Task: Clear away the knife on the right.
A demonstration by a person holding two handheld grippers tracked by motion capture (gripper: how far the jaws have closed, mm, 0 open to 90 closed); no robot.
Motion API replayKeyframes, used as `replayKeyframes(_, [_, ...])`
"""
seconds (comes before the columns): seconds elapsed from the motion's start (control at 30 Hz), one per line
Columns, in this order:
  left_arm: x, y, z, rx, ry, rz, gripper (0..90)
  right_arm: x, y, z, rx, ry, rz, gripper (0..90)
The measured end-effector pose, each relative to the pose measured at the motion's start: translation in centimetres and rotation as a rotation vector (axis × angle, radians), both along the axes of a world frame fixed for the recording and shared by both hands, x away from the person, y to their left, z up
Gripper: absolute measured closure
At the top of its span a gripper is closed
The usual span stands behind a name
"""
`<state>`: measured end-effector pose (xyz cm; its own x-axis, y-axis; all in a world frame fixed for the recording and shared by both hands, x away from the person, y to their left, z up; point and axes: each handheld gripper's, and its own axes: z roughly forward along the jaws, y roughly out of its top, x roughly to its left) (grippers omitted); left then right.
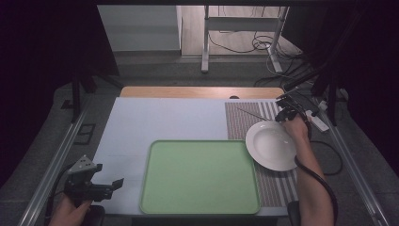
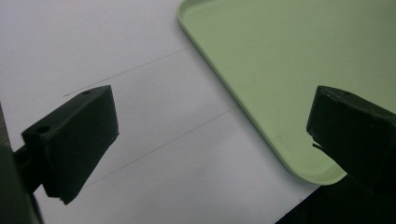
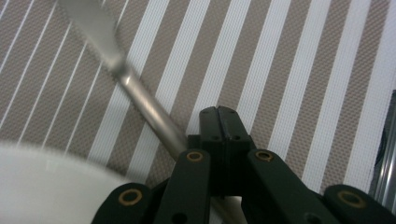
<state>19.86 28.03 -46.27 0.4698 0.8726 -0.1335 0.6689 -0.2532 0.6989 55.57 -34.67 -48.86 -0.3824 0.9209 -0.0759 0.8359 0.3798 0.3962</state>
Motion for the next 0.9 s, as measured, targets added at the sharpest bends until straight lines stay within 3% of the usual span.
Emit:
replayKeyframes(0.23, [0.1,-0.1,0.0,0.005,0.002,-0.001,2.3,-0.6,-0.9,0.2,0.036,0.061,-0.001,89.9])
replayKeyframes(0.3, [0.1,-0.1,0.0,0.006,0.001,-0.001,2.3,-0.6,-0.9,0.6,0.028,0.031,-0.008,78.2])
replayKeyframes(0.4, [0.1,-0.1,0.0,0.010,0.002,-0.003,2.3,-0.2,-0.5,1.4,0.063,-0.017,-0.018,56.5])
replayKeyframes(0.53, [0.1,-0.2,0.0,0.010,0.001,-0.002,2.3,0.4,0.9,1.5,0.059,-0.028,-0.012,28.6])
replayKeyframes(0.63, [0.0,-0.1,0.0,0.010,0.001,-0.001,2.4,1.0,1.7,1.0,0.058,0.004,-0.027,13.9])
replayKeyframes(0.77, [0.1,-0.1,0.0,0.011,0.001,-0.002,2.3,1.6,2.4,0.1,0.056,0.048,-0.034,10.3])
replayKeyframes(0.9, [0.1,-0.1,0.0,0.009,0.001,-0.001,2.3,2.0,2.6,-0.6,0.003,0.070,-0.025,15.4])
